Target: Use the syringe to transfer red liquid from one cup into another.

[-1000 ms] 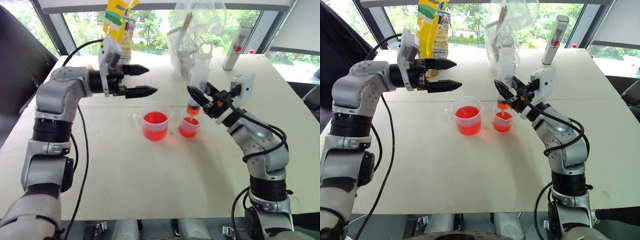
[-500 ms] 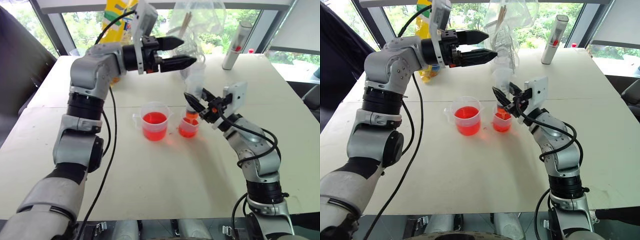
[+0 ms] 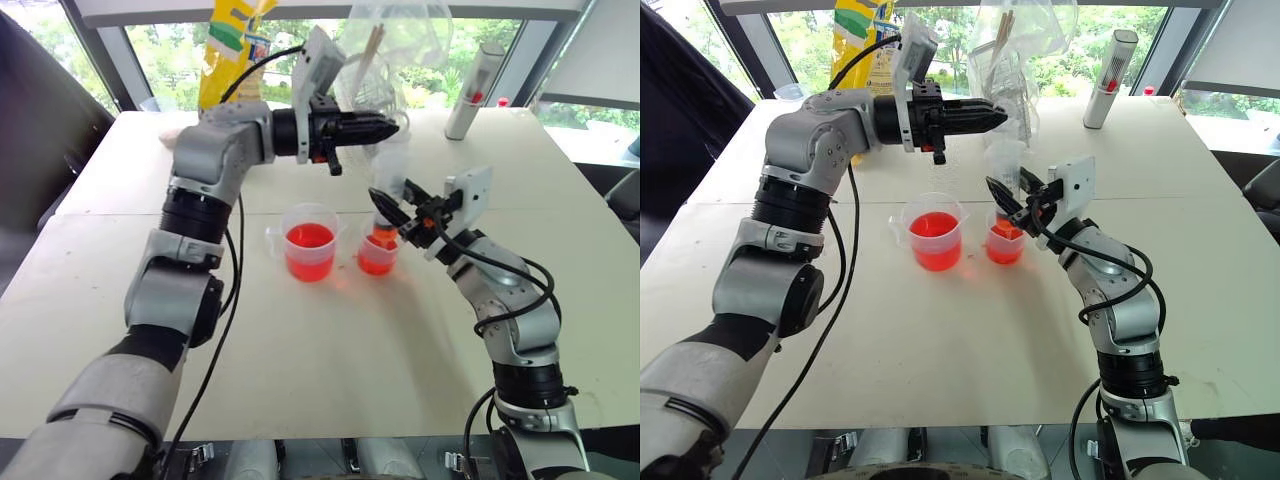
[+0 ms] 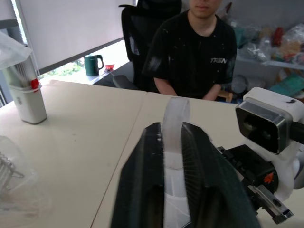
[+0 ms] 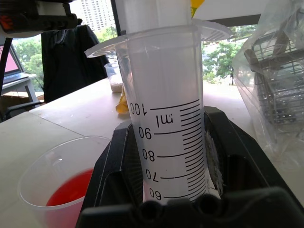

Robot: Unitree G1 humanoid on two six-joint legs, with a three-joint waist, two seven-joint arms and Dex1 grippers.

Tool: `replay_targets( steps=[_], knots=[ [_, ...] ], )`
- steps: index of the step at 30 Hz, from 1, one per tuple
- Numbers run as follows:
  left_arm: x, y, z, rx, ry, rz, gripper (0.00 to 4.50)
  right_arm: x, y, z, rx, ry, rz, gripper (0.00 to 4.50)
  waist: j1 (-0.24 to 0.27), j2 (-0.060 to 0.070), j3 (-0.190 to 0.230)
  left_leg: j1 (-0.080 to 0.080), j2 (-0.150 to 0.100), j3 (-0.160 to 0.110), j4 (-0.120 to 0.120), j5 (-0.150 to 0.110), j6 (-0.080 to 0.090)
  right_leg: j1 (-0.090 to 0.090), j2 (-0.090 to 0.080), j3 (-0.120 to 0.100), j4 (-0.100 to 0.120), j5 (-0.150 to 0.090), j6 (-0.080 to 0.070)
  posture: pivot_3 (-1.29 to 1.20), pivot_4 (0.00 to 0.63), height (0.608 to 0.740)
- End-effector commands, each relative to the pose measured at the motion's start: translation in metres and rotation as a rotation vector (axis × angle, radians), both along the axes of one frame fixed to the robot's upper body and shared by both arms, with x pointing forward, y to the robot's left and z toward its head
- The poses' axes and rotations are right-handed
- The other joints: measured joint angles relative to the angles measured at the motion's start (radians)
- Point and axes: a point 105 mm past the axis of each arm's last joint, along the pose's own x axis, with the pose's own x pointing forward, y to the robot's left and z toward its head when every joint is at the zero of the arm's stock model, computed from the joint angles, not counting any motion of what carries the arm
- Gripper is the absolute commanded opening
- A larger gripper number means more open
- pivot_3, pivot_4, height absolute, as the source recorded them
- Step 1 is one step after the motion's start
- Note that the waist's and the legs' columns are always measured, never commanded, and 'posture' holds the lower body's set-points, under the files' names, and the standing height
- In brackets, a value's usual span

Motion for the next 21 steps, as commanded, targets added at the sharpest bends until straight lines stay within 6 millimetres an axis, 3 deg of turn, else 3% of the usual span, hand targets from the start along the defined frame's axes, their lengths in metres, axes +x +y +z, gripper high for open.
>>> replay_targets(
  steps=[1, 9, 21],
  knots=[
    [-0.005, -0.004, 0.012, -0.004, -0.058, -0.016, 0.06, -0.006, 0.002, 0.016, -0.003, -0.073, 0.016, 1.39, -0.001, 0.0, 0.0, 0.0, 0.0, 0.0, 0.0, 0.0, 0.0, 0.0, 0.0, 0.0, 0.0, 0.0, 0.0, 0.0, 0.15, 0.739],
    [-0.008, -0.011, -0.007, 0.066, -0.06, -0.051, 0.06, -0.007, 0.0, 0.023, -0.018, -0.086, 0.016, 1.39, 0.0, 0.0, 0.0, 0.0, 0.0, 0.0, 0.0, 0.0, 0.0, 0.0, 0.0, 0.0, 0.0, 0.0, 0.0, 0.0, 0.15, 0.739],
    [-0.003, -0.018, -0.036, 0.153, -0.08, -0.043, 0.06, -0.016, -0.003, 0.053, -0.019, -0.133, 0.028, 1.39, 0.0, 0.0, 0.0, 0.0, 0.0, 0.0, 0.0, 0.0, 0.0, 0.0, 0.0, 0.0, 0.0, 0.0, 0.0, 0.0, 0.15, 0.739]
  ],
)
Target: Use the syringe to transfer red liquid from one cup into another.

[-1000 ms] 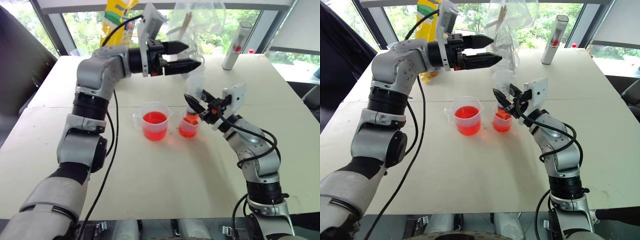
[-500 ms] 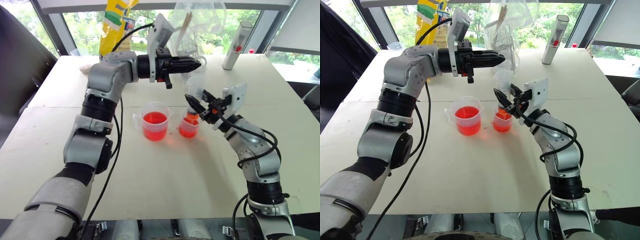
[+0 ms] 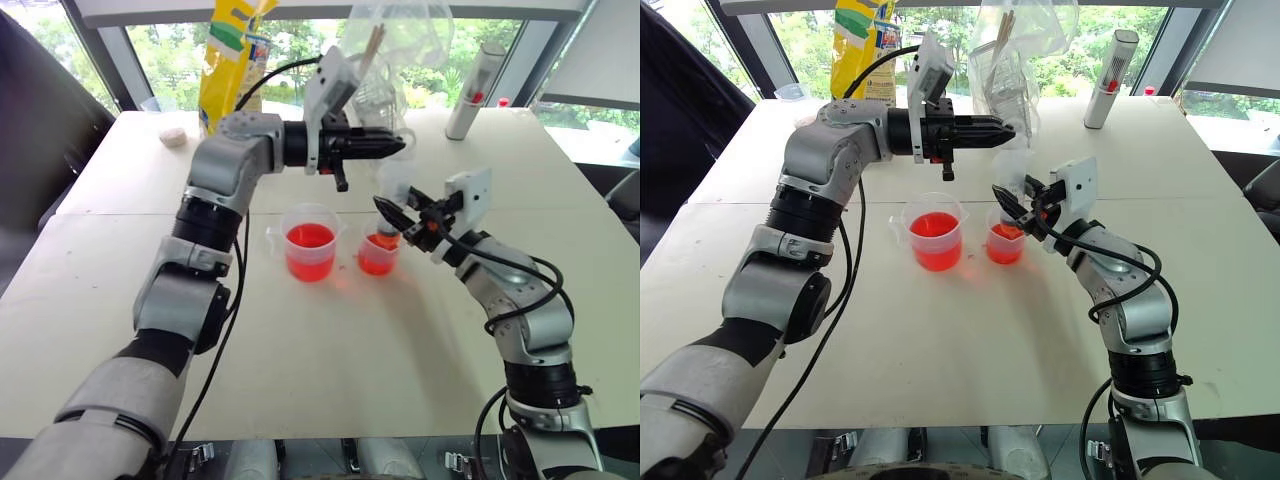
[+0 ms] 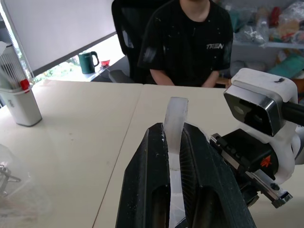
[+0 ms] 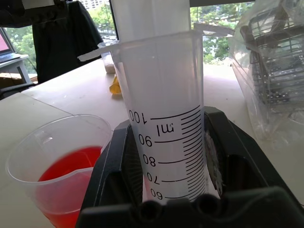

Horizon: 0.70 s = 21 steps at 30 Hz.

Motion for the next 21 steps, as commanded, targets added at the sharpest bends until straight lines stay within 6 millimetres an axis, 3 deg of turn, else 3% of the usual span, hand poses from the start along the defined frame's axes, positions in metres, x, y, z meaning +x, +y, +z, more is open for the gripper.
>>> replay_targets(
  steps=[1, 7, 13, 21],
  knots=[
    [-0.001, -0.007, -0.021, 0.081, 0.01, -0.013, 0.06, -0.018, 0.007, 0.063, 0.053, -0.212, 0.053, 1.39, -0.001, 0.0, 0.0, 0.0, 0.0, 0.0, 0.0, 0.0, 0.0, 0.0, 0.0, 0.0, 0.0, 0.0, 0.0, 0.0, 0.15, 0.739],
    [-0.002, -0.01, -0.026, 0.09, 0.011, -0.019, 0.06, -0.024, 0.01, 0.085, 0.111, -0.222, 0.085, 1.39, 0.0, 0.0, 0.0, 0.0, 0.0, 0.0, 0.0, 0.0, 0.0, 0.0, 0.0, 0.0, 0.0, 0.0, 0.0, 0.0, 0.15, 0.739],
    [-0.003, -0.01, -0.03, 0.103, 0.015, -0.021, 0.06, -0.028, 0.013, 0.094, 0.155, -0.203, 0.11, 1.39, 0.0, 0.0, 0.0, 0.0, 0.0, 0.0, 0.0, 0.0, 0.0, 0.0, 0.0, 0.0, 0.0, 0.0, 0.0, 0.0, 0.15, 0.739],
    [-0.005, -0.009, -0.03, 0.095, 0.017, -0.025, 0.06, -0.027, 0.013, 0.084, 0.125, -0.163, 0.104, 1.39, 0.0, 0.0, 0.0, 0.0, 0.0, 0.0, 0.0, 0.0, 0.0, 0.0, 0.0, 0.0, 0.0, 0.0, 0.0, 0.0, 0.15, 0.739]
  ],
)
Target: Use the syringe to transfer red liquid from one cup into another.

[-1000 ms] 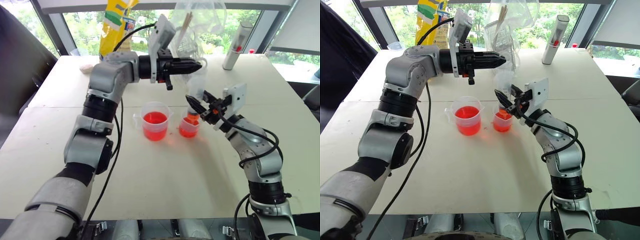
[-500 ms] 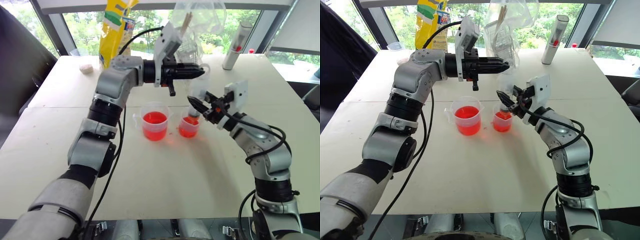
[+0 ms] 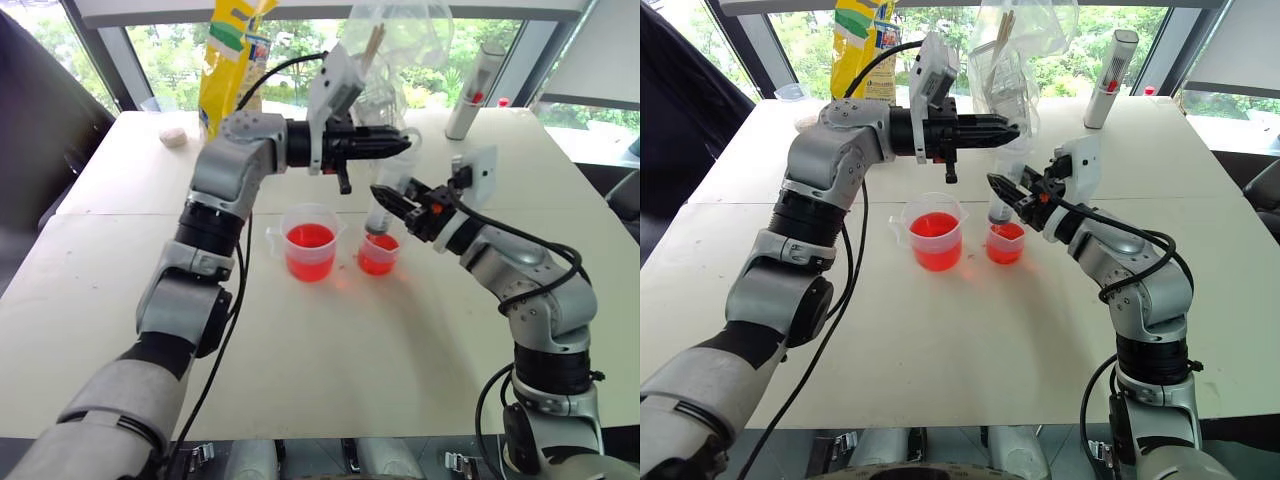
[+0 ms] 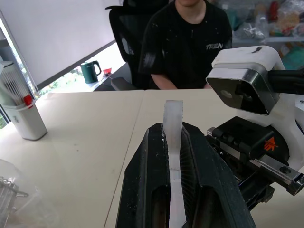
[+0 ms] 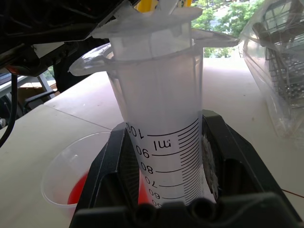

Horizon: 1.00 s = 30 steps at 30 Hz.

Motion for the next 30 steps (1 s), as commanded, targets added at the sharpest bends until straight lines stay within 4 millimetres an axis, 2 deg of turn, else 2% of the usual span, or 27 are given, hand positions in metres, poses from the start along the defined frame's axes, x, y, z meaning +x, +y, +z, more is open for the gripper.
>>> replay_targets(
  steps=[1, 9, 13, 18, 19, 23, 27, 30],
  knots=[
    [0.0, -0.006, -0.027, 0.089, 0.064, -0.011, 0.06, -0.025, 0.007, 0.061, 0.026, -0.272, 0.047, 1.39, 0.0, 0.0, 0.0, 0.0, 0.0, 0.0, 0.0, 0.0, 0.0, 0.0, 0.0, 0.0, 0.0, 0.0, 0.0, 0.0, 0.15, 0.739],
    [0.001, 0.007, -0.003, 0.018, 0.063, -0.001, 0.06, -0.025, 0.009, 0.043, -0.022, -0.241, 0.04, 1.39, -0.001, 0.0, 0.0, 0.0, 0.0, 0.0, 0.0, 0.0, 0.0, 0.0, 0.0, 0.0, 0.0, 0.0, 0.0, 0.0, 0.15, 0.739],
    [0.002, 0.015, 0.008, -0.013, 0.064, 0.014, 1.69, -0.026, 0.012, 0.04, -0.02, -0.235, 0.046, 1.39, -0.001, 0.0, 0.0, 0.0, 0.0, 0.0, 0.0, 0.0, 0.0, 0.0, 0.0, 0.0, 0.0, 0.0, 0.0, 0.0, 0.15, 0.739],
    [0.005, 0.026, 0.023, -0.062, 0.035, 0.04, 4.26, -0.027, 0.017, 0.037, -0.015, -0.231, 0.055, 1.39, 0.0, 0.0, 0.0, 0.0, 0.0, 0.0, 0.0, 0.0, 0.0, 0.0, 0.0, 0.0, 0.0, 0.0, 0.0, 0.0, 0.15, 0.739],
    [0.006, 0.03, 0.027, -0.079, 0.025, 0.043, 4.39, -0.026, 0.017, 0.037, -0.014, -0.228, 0.055, 1.39, 0.0, 0.0, 0.0, 0.0, 0.0, 0.0, 0.0, 0.0, 0.0, 0.0, 0.0, 0.0, 0.0, 0.0, 0.0, 0.0, 0.15, 0.739],
    [0.01, 0.054, 0.041, -0.125, 0.009, 0.073, 4.39, -0.026, 0.016, 0.032, -0.017, -0.215, 0.051, 1.39, -0.004, 0.0, 0.0, 0.0, 0.0, 0.0, 0.0, 0.0, 0.0, 0.0, 0.0, 0.0, 0.0, 0.0, 0.0, 0.0, 0.15, 0.739],
    [0.012, 0.08, 0.038, -0.094, 0.002, 0.112, 4.39, -0.024, 0.013, 0.028, -0.027, -0.21, 0.043, 1.39, -0.001, 0.0, 0.0, 0.001, 0.001, -0.001, -0.001, 0.0, 0.0, 0.0, 0.001, 0.0, 0.0, 0.0, 0.0, 0.0, 0.15, 0.739],
    [0.009, 0.093, 0.034, -0.089, 0.015, 0.12, 4.39, -0.024, 0.011, 0.029, -0.029, -0.211, 0.039, 1.39, 0.0, 0.0, 0.0, 0.0, 0.001, 0.0, 0.0, 0.0, 0.0, 0.0, 0.001, 0.0, 0.0, 0.0, 0.0, 0.0, 0.15, 0.739]
  ],
)
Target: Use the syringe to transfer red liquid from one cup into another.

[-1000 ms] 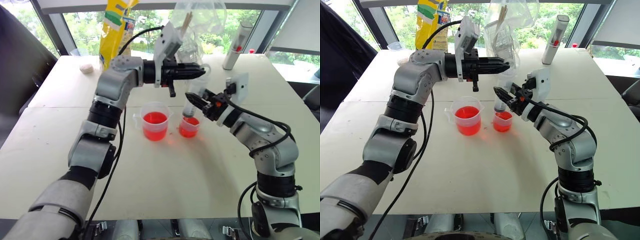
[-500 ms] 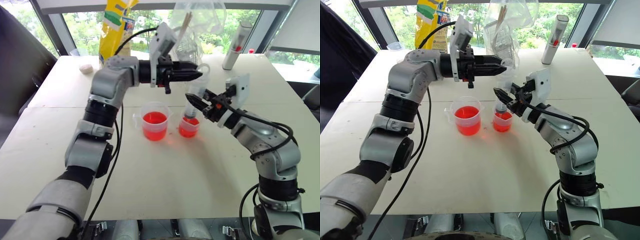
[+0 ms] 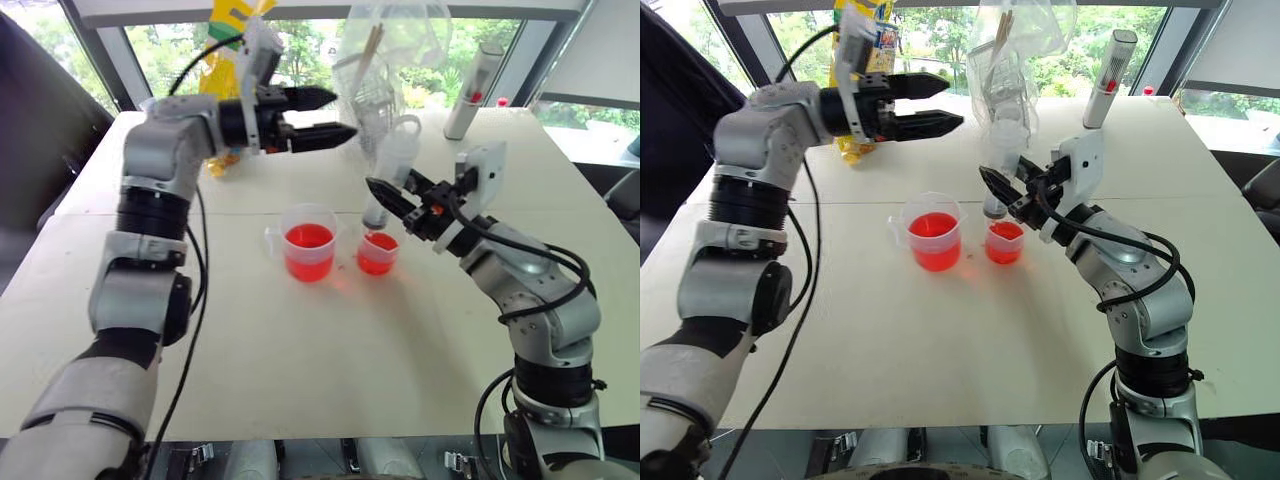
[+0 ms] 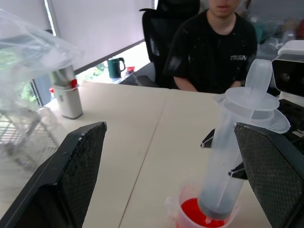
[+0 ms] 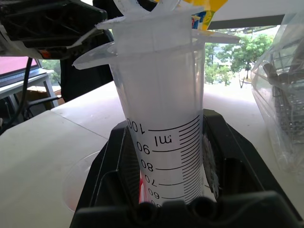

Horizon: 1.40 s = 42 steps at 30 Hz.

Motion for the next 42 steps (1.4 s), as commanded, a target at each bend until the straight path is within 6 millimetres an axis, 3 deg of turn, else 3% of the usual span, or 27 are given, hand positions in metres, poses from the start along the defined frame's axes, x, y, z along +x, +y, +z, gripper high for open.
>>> replay_targets(
  steps=[1, 6, 10, 15, 18, 20, 22, 27, 34, 40, 42],
  knots=[
    [-0.01, 0.012, 0.007, -0.013, -0.038, -0.018, 4.39, -0.006, -0.001, 0.015, 0.0, -0.074, 0.008, 1.39, 0.0, 0.0, 0.0, 0.0, 0.0, 0.0, 0.0, 0.0, 0.0, 0.0, 0.0, 0.0, 0.0, 0.0, 0.0, 0.0, 0.15, 0.739],
    [-0.015, 0.026, -0.01, 0.022, -0.006, 0.006, 4.39, -0.004, -0.006, 0.022, -0.041, -0.077, 0.001, 1.39, 0.0, 0.0, 0.0, 0.0, 0.0, 0.0, 0.0, 0.0, 0.0, 0.0, -0.001, 0.0, 0.0, 0.0, 0.0, 0.0, 0.15, 0.739],
    [-0.021, 0.028, -0.024, 0.045, 0.022, 0.007, 4.39, 0.009, -0.023, 0.043, -0.089, -0.064, -0.075, 1.39, -0.001, 0.0, 0.0, 0.0, 0.0, 0.0, 0.001, 0.0, 0.0, 0.0, -0.002, 0.0, 0.0, 0.0, 0.0, 0.0, 0.15, 0.739],
    [-0.019, 0.032, -0.039, 0.084, 0.008, 0.058, 4.39, 0.035, -0.063, 0.067, -0.104, 0.139, -0.208, 1.39, 0.001, 0.0, 0.0, 0.0, 0.0, 0.0, 0.0, 0.0, 0.0, 0.0, -0.002, 0.0, 0.001, 0.0, 0.0, 0.0, 0.15, 0.739],
    [-0.02, 0.034, -0.04, 0.078, 0.007, 0.069, 4.39, 0.052, -0.09, 0.063, -0.129, 0.333, -0.339, 1.39, 0.001, 0.0, 0.0, 0.0, 0.0, 0.001, 0.0, 0.0, 0.0, 0.0, -0.003, 0.0, 0.0, 0.0, 0.0, 0.0, 0.15, 0.739],
    [-0.022, 0.036, -0.042, 0.081, 0.005, 0.07, 4.39, 0.06, -0.105, 0.046, -0.176, 0.493, -0.407, 1.39, 0.001, 0.0, 0.0, 0.0, 0.0, 0.001, 0.0, 0.0, 0.0, -0.001, -0.004, 0.0, 0.0, 0.0, -0.001, 0.0, 0.15, 0.739],
    [-0.022, 0.04, -0.046, 0.099, -0.005, 0.093, 4.39, 0.063, -0.116, 0.015, -0.226, 0.669, -0.435, 1.39, -0.001, 0.0, 0.0, 0.0, -0.001, 0.001, -0.001, 0.0, 0.0, -0.001, -0.004, 0.0, -0.001, 0.0, -0.001, 0.0, 0.15, 0.739],
    [-0.023, 0.049, -0.051, 0.124, -0.013, 0.127, 4.39, 0.061, -0.126, -0.042, -0.319, 0.953, -0.465, 1.39, -0.002, 0.001, 0.0, -0.001, -0.001, 0.002, -0.001, -0.001, 0.001, -0.003, -0.003, 0.003, -0.001, 0.0, 0.0, 0.0, 0.15, 0.739],
    [-0.028, 0.052, -0.055, 0.131, -0.011, 0.151, 4.39, 0.065, -0.131, -0.083, -0.396, 1.087, -0.493, 1.39, -0.002, 0.001, 0.0, -0.001, -0.001, 0.002, -0.001, -0.001, 0.001, -0.003, -0.003, 0.003, 0.0, 0.0, 0.0, 0.0, 0.15, 0.739],
    [-0.034, 0.053, -0.058, 0.134, -0.003, 0.161, 4.5, 0.07, -0.134, -0.098, -0.414, 1.11, -0.504, 4.32, -0.001, 0.001, 0.0, -0.001, -0.001, 0.002, 0.0, -0.001, 0.001, -0.002, -0.003, 0.003, 0.0, 0.0, 0.0, 0.0, 0.15, 0.739],
    [-0.036, 0.053, -0.059, 0.137, 0.002, 0.159, 4.5, 0.07, -0.133, -0.098, -0.419, 1.111, -0.496, 4.42, -0.001, 0.001, 0.0, -0.001, -0.001, 0.002, 0.0, -0.001, 0.001, -0.002, -0.003, 0.002, 0.0, 0.0, 0.0, 0.0, 0.15, 0.739]
  ],
)
